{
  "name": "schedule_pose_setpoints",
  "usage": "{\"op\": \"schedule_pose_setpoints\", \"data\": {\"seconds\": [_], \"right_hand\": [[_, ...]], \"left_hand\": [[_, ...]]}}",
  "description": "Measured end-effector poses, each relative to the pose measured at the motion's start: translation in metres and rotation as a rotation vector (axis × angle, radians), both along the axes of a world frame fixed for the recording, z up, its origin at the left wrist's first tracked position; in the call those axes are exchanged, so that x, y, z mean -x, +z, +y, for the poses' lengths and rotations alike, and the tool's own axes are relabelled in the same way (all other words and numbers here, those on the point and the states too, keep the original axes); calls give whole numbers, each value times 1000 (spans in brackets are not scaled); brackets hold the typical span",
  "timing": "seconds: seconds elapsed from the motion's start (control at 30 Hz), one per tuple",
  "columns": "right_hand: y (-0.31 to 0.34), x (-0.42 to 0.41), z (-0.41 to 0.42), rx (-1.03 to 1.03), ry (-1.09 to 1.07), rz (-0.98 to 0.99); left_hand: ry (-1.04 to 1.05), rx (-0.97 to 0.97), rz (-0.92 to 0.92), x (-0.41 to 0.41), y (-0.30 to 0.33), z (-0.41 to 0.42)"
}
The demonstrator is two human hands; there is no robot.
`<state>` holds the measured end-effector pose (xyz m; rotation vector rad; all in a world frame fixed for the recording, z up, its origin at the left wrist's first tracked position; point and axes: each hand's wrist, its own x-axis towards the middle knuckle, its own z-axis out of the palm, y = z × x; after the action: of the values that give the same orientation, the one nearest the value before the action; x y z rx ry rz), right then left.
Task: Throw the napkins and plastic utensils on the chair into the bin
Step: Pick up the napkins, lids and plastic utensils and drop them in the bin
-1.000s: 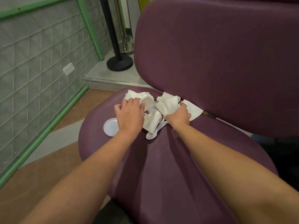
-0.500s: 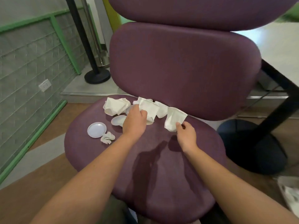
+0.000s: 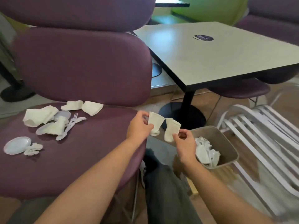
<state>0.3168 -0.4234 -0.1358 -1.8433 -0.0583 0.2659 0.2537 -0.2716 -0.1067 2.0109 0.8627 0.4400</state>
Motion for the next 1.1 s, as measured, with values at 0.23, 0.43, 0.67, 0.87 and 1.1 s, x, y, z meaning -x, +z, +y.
{"op": "schedule_pose_setpoints", "data": {"seconds": [0.23,0.43,0.67,0.87,1.1], "right_hand": [[-15,-47,-81,77,-163,8],[-35,-81,-122,171,-289,7],[-60,-90,-140,409,-69,42],[-47,-81,-118,401,29,15],[-12,-63,-45,300,216,-56]], "left_hand": [[-156,55,35,-70,-21,-85],[-221,110,82,-115,-57,-136],[-297,279,293,-140,-91,-176],[-272,237,243,-126,-79,-148],[-151,104,167,-81,-41,-72]]}}
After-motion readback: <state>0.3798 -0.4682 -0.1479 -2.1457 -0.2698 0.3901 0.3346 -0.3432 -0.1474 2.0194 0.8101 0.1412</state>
